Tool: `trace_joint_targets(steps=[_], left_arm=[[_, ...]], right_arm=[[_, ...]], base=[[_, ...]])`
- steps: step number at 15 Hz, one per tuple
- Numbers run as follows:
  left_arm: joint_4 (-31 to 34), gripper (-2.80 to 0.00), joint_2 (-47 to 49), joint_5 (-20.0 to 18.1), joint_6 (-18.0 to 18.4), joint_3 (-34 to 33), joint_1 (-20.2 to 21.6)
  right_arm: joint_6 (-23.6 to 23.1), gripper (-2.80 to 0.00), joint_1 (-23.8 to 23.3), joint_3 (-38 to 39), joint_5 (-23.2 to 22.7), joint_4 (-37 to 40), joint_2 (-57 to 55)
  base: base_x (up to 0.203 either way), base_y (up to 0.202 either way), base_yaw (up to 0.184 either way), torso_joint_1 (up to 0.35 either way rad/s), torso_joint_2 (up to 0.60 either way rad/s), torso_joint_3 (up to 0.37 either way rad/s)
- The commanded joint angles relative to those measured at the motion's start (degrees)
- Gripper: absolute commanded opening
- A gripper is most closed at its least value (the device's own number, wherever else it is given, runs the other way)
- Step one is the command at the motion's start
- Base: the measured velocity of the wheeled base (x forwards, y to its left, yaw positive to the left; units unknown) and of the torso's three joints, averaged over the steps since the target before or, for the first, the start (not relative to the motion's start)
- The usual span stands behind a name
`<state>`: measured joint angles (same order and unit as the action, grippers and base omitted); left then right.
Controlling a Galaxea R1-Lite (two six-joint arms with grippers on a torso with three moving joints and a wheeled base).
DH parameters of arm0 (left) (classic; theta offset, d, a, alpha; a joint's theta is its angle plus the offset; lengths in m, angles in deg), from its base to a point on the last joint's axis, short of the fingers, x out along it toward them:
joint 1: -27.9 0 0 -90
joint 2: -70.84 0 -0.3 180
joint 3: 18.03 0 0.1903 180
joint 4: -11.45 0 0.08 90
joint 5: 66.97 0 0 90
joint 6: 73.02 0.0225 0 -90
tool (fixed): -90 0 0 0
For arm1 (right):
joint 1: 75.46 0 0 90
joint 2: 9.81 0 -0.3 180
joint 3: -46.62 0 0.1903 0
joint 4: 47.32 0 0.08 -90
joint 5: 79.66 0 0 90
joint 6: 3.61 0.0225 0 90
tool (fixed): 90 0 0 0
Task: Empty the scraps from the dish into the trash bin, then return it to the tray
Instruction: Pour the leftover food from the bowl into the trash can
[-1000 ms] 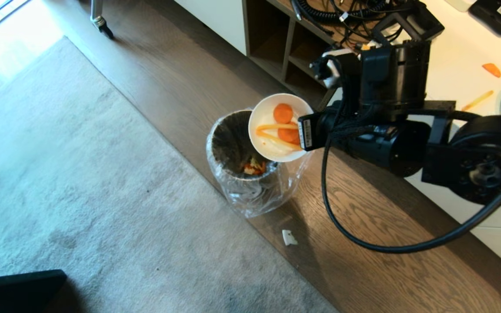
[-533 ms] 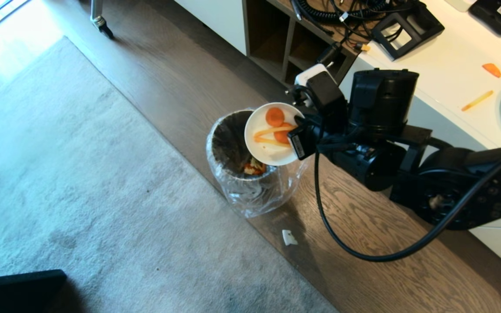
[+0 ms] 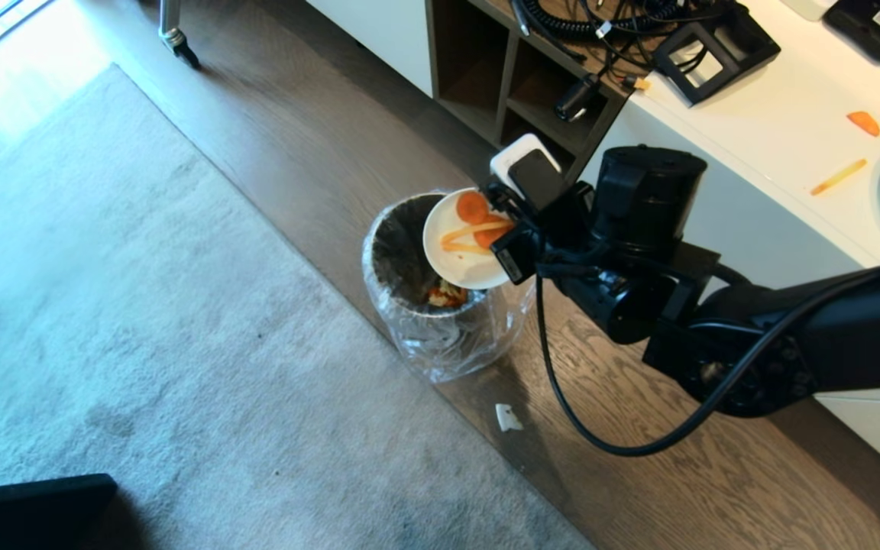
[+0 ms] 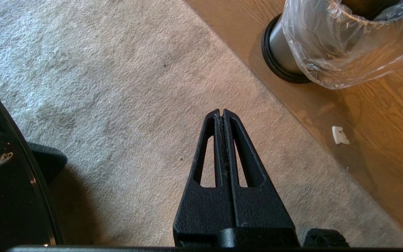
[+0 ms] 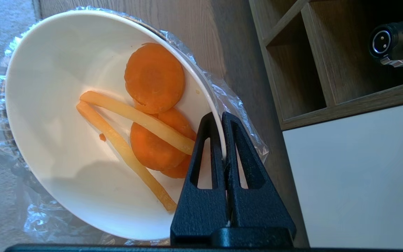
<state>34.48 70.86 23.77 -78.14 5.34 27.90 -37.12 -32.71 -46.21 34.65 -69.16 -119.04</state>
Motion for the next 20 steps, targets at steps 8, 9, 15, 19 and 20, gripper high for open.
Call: trace_joint_targets(steps=[8,9,15,19,20], left_arm=[[0.0,-2.80,0.0,0.0,-0.1,0.0,0.0],[0.0,-2.80,0.0,0.0,-0.1,0.0,0.0],[0.0,-2.80,0.0,0.0,-0.1,0.0,0.0],[0.0,-2.80,0.0,0.0,-0.1,0.0,0.0],[0.0,-2.80,0.0,0.0,-0.1,0.0,0.0]], right_arm=[[-18.6,-2.80,-0.9,-5.3,-0.5,-12.9,-5.8],[-19.4,-2.80,-0.9,-6.9,-1.2,-13.5,-6.4],[-23.9,-2.80,-0.9,-8.3,-3.2,-15.2,-7.2],[-29.2,-2.80,-0.9,-8.0,-6.2,-21.1,-8.2],[-30.8,-2.80,-0.9,-7.9,-7.0,-24.1,-8.9]], base=[[0.000,0.000,0.000,0.000,0.00,0.000],[0.000,0.000,0.000,0.000,0.00,0.000],[0.000,0.000,0.000,0.000,0.00,0.000],[0.000,0.000,0.000,0.000,0.00,0.000],[0.000,0.000,0.000,0.000,0.00,0.000]])
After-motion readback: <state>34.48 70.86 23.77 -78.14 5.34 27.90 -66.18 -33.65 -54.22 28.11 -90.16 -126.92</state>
